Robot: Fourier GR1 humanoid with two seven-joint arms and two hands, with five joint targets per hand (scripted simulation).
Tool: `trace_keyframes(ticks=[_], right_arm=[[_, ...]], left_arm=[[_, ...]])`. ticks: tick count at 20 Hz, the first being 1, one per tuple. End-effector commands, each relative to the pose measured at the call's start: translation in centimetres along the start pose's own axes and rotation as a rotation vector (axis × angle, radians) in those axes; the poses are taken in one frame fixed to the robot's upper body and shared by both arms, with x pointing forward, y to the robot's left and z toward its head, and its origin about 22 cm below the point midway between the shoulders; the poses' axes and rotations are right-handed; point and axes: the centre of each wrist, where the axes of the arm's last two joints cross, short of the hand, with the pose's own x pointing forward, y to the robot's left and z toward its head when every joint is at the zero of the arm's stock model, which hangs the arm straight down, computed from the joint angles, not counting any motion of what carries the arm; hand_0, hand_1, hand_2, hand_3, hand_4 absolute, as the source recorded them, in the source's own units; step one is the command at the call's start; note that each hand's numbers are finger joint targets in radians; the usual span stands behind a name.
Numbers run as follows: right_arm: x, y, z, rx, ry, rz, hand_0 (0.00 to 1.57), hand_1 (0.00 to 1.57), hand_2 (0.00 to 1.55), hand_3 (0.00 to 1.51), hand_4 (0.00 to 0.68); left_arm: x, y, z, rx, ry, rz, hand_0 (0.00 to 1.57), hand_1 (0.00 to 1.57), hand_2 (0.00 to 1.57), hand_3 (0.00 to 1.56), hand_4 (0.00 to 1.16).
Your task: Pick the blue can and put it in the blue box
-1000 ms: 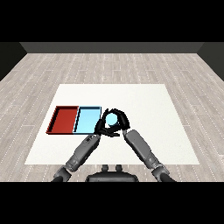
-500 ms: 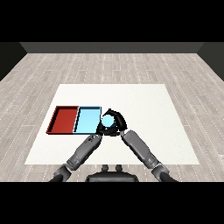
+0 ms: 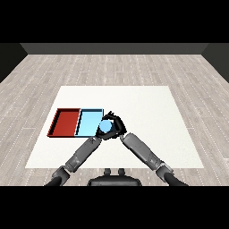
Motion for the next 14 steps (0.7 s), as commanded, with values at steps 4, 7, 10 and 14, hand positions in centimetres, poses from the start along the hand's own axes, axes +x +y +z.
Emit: trace_keyframes(ticks=[4,7,10,14], right_arm=[[-0.2,1.2,-0.9,0.047,-0.003,-0.084,1.44,1.44,1.45,1.4,0.611],[0.7,1.5,-0.2,0.027,0.009,-0.093,1.44,1.44,1.45,1.39,0.606],[0.8,1.2,1.3,0.027,-0.017,-0.1,1.44,1.44,1.45,1.39,0.591],[1.2,1.2,0.0,0.021,0.027,-0.096,1.44,1.44,1.45,1.39,0.58]], left_arm=[[0.3,-1.9,1.0,0.116,-0.024,0.111,1.01,1.01,1.04,0.9,0.7],[0.4,-1.0,-0.6,0.091,-0.008,0.113,0.77,0.77,0.82,0.68,0.67],[0.6,-1.9,-0.8,0.071,-0.018,0.116,0.58,0.58,0.71,0.5,0.66],[-0.2,-0.9,1.3,0.09,0.048,0.237,1.18,1.18,1.19,1.03,0.63]])
